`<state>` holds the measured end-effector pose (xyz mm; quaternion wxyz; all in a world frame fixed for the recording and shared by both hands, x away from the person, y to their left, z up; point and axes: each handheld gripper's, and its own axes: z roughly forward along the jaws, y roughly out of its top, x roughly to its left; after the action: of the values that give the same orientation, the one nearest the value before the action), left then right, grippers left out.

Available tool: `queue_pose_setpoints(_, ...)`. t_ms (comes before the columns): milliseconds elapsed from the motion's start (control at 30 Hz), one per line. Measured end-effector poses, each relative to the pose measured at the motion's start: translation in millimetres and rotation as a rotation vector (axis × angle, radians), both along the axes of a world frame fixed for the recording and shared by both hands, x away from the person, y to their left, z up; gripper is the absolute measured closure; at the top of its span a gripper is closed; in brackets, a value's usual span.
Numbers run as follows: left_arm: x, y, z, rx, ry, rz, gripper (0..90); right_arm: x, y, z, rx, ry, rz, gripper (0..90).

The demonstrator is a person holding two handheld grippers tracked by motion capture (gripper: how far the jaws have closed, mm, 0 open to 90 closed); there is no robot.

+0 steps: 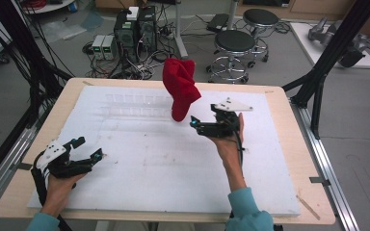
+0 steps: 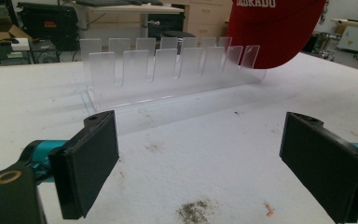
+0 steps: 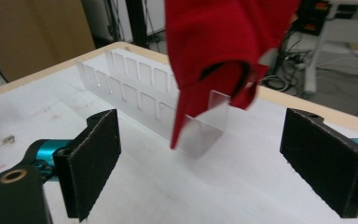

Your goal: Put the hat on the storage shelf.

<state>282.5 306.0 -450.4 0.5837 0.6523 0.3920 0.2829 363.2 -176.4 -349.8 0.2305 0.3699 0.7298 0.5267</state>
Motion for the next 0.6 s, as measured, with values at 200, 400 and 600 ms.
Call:
queue_pose_setpoints(200, -4.8, -1.0, -0.7, 0.009, -0.051, -0.004, 11.9, -33.1, -43.2, 6.0, -0.001, -0.011, -0.026, 11.3)
queue_pose_setpoints(400, -6.2, -1.1, -1.1, 0.008, -0.066, -0.005, 11.9, -62.4, -70.7, -4.0, -0.025, -0.057, -0.037, 11.4)
queue_pose_setpoints(600, -6.2, -0.7, -1.2, 0.002, -0.065, -0.003, 11.9, -90.9, -88.5, -33.6, -0.014, -0.094, -0.023, 11.4)
